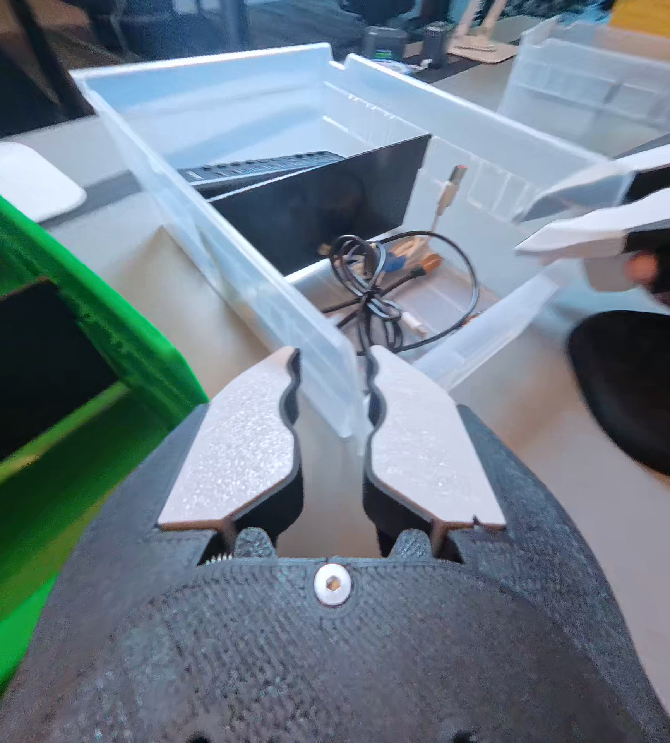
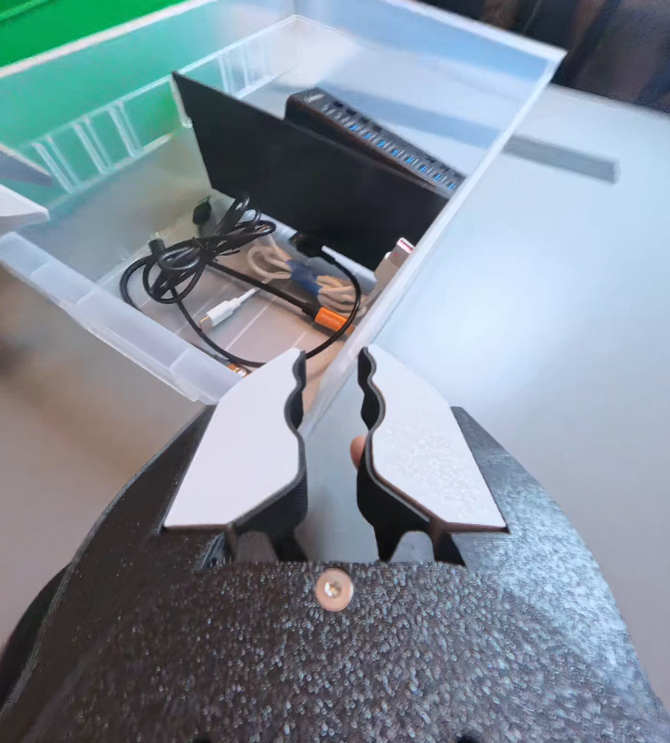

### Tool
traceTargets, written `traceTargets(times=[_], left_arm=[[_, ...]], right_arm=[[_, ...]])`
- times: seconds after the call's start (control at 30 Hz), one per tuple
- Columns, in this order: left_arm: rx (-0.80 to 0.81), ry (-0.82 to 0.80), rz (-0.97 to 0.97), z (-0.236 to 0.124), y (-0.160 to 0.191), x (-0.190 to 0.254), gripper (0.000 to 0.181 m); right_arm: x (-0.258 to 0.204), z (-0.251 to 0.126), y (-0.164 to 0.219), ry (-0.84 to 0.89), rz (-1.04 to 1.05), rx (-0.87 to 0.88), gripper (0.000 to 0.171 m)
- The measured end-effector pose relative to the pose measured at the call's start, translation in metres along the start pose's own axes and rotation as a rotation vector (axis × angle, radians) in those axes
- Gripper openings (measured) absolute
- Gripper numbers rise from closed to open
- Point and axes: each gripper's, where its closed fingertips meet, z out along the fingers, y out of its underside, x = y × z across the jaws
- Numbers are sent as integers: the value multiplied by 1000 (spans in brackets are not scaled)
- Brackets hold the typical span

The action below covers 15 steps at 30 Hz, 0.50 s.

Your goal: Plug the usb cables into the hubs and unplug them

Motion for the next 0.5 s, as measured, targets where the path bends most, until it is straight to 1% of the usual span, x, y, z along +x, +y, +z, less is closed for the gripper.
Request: traceTargets(times=[0.03, 0.13, 0.3, 0.4, 0.5], left_arm=[[16, -33, 33, 3, -2, -3, 26], [58, -135, 120, -1, -8, -6, 18], [108, -125, 164, -27, -24, 8, 15], [178, -147, 206, -54, -38, 19, 13], [258, -178, 251, -94, -62, 24, 13]], right_arm=[[3, 0, -2, 42, -42, 10, 22], [1, -11, -7, 107, -145, 45, 16], [-14, -47, -20, 167, -199, 171, 11], [-28, -74, -34, 188, -215, 264, 10], [-50, -105, -64, 181, -280, 378, 10]])
